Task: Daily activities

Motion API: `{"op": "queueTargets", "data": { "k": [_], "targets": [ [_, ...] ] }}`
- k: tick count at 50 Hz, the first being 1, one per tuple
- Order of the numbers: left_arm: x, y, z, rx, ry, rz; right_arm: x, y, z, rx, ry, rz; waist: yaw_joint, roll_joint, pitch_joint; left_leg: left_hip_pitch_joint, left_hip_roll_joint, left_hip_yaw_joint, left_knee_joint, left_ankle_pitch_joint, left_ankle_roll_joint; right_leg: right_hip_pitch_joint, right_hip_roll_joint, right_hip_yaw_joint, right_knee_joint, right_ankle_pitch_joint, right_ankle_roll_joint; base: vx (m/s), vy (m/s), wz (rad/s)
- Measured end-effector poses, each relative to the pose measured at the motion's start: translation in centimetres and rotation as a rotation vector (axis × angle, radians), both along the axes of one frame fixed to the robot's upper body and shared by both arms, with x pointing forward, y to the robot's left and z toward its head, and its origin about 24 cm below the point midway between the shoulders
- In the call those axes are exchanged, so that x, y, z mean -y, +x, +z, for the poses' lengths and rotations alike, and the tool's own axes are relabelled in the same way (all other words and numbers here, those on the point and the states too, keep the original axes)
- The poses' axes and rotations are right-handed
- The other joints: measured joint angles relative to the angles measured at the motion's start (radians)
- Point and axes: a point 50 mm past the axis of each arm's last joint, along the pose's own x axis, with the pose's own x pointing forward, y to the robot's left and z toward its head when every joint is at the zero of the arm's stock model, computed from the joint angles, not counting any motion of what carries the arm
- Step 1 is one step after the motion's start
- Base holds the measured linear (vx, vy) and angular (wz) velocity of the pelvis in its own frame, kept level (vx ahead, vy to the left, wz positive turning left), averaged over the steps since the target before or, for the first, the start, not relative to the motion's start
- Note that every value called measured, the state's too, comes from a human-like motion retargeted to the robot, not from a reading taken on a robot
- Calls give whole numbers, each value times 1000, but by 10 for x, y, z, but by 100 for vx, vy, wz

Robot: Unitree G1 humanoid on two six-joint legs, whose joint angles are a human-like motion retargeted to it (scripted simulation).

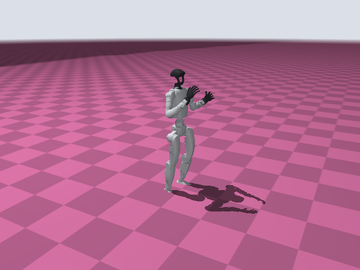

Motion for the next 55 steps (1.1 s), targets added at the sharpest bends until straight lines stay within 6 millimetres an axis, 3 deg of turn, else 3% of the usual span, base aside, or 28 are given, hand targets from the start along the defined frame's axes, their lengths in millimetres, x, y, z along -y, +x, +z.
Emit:
{"op": "queueTargets", "data": {
  "k": [25,55],
  "targets": [
    [-3,4,0,13,62,22,-2,4,-1,-18,4,24,1,13,-26,-57,27,-5,69,-29,-1,-18,23,-1,-14,11,-10,0,0,0],
    [-1,2,-1,-46,-105,-67,-8,11,-7,-153,166,189,-22,10,-26,-57,47,-1,75,-37,-5,-26,41,18,-8,16,-16,0,0,0]
  ]
}}
